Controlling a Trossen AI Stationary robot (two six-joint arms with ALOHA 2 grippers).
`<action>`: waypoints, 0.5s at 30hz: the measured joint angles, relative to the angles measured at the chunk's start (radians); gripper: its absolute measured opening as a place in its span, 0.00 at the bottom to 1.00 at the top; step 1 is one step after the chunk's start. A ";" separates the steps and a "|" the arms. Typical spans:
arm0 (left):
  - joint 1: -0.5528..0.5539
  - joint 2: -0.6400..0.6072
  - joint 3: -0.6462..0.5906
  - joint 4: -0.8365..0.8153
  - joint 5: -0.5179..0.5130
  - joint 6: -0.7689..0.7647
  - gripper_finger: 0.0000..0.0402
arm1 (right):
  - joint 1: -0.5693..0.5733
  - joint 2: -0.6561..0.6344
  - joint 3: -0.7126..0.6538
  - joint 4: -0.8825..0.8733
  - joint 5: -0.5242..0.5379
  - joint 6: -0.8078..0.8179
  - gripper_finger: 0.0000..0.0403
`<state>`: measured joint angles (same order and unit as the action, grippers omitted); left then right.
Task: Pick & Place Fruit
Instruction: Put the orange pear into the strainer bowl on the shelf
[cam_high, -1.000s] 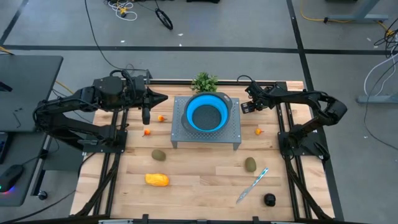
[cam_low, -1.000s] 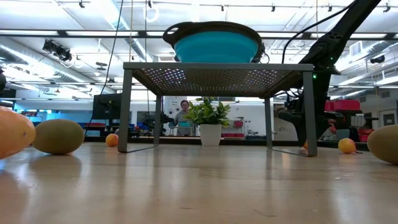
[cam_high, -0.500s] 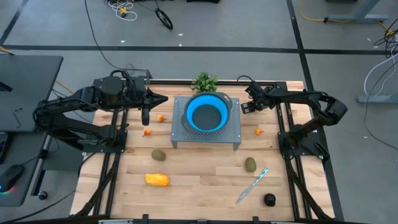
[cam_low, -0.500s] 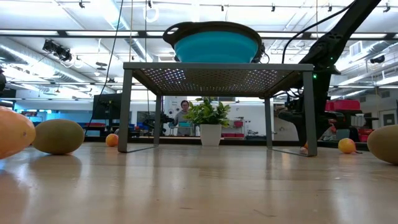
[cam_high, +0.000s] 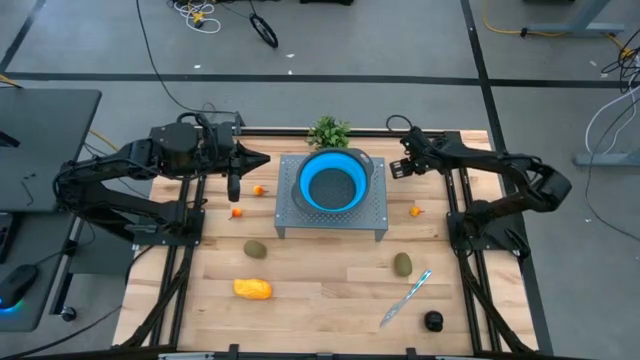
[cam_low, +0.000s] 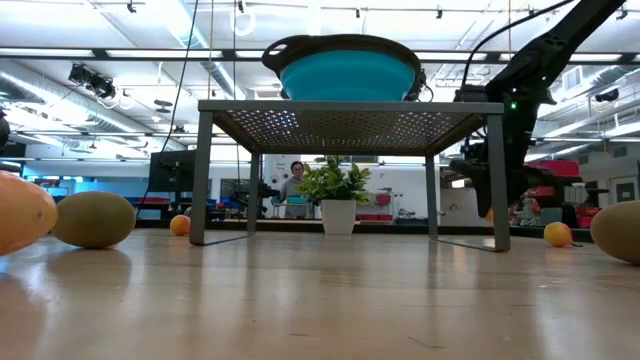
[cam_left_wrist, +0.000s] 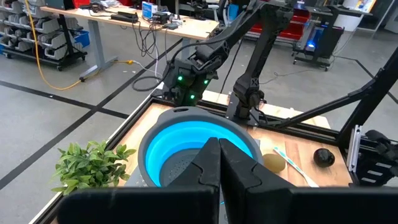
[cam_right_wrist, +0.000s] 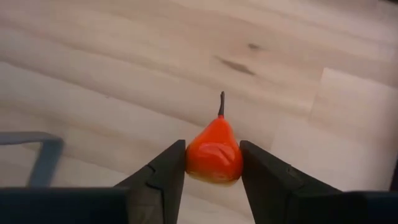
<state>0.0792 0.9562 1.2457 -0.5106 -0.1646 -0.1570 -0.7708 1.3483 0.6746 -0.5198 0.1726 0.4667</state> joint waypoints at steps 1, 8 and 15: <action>0.000 0.000 0.000 0.000 0.000 0.000 0.00 | 0.000 -0.011 0.000 0.000 0.001 -0.001 0.37; 0.000 0.000 0.000 0.000 0.000 0.006 0.00 | 0.000 -0.064 0.000 -0.004 0.014 -0.027 0.37; 0.000 0.000 0.000 0.000 0.000 0.007 0.00 | 0.001 -0.133 0.000 -0.016 0.010 -0.076 0.37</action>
<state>0.0792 0.9562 1.2457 -0.5109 -0.1646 -0.1501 -0.7702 1.2151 0.6746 -0.5357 0.1829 0.3907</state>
